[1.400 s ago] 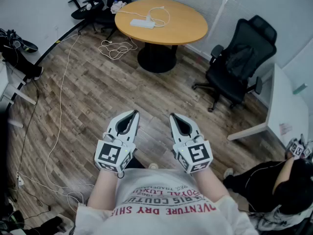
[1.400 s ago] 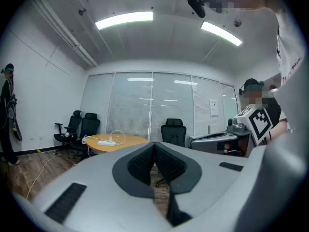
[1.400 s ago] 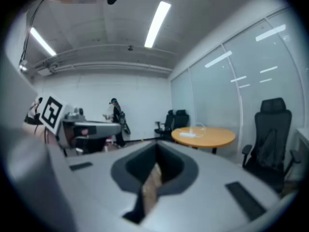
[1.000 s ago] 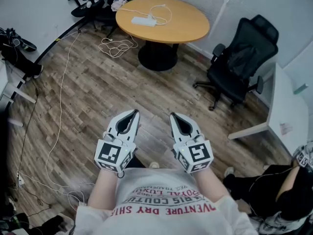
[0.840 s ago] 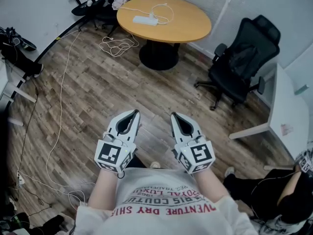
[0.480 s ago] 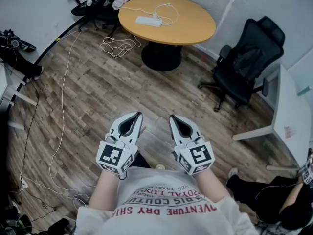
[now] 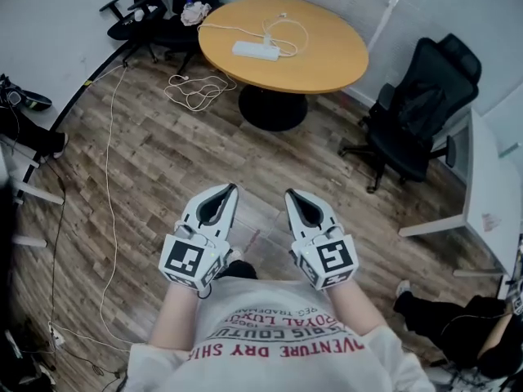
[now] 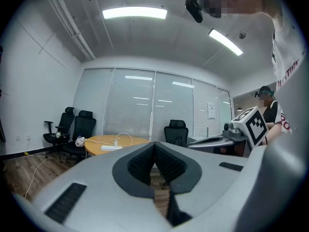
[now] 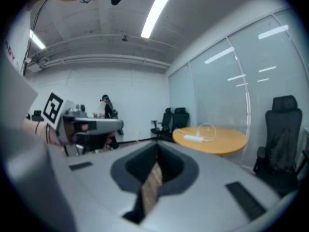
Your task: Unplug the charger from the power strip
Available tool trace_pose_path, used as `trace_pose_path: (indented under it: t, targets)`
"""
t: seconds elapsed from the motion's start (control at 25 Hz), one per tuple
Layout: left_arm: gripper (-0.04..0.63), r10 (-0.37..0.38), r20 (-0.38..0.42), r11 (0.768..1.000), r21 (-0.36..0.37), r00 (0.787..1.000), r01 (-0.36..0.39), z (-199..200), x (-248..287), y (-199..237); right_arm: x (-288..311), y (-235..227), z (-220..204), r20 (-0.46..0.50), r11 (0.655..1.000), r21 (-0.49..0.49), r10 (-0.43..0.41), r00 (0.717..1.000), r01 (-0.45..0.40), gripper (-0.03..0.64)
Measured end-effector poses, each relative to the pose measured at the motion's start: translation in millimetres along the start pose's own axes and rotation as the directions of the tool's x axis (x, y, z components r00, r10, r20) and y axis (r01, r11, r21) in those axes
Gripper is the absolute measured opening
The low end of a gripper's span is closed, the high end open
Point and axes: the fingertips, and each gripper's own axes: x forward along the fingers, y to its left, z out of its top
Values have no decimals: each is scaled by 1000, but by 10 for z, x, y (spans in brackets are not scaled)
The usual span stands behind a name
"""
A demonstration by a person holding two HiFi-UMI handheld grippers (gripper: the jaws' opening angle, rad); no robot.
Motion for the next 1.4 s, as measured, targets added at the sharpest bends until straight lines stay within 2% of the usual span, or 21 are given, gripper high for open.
trace_pose_path:
  t: [0.16, 0.36, 0.52, 0.76, 1.04, 1.4]
  targets:
    - [34, -8, -7, 1000, 1, 1000, 8, 64, 54, 582, 497, 65, 91, -2, 999, 4, -43, 999, 43, 29]
    - [34, -14, -8, 1000, -6, 1000, 14, 82, 52, 1100, 977, 256, 209, -26, 997, -29, -77, 997, 77, 29]
    - [34, 7, -11, 999, -32, 1000, -8, 30, 74, 1353, 1240, 337, 145, -45, 999, -42, -35, 998, 34, 29]
    - [34, 61, -25, 997, -50, 998, -62, -58, 264, 1716, 1664, 221, 21, -91, 999, -40, 8, 996, -12, 29]
    - [34, 90, -37, 996, -21, 995, -91, -60, 909, 2146, 2357, -307, 117, -70, 998, -26, 47, 996, -49, 29]
    - [34, 127, -20, 992, 4, 992, -127, 203, 2236, 2667, 3243, -1524, 475, -52, 998, -26, 57, 997, -59, 29]
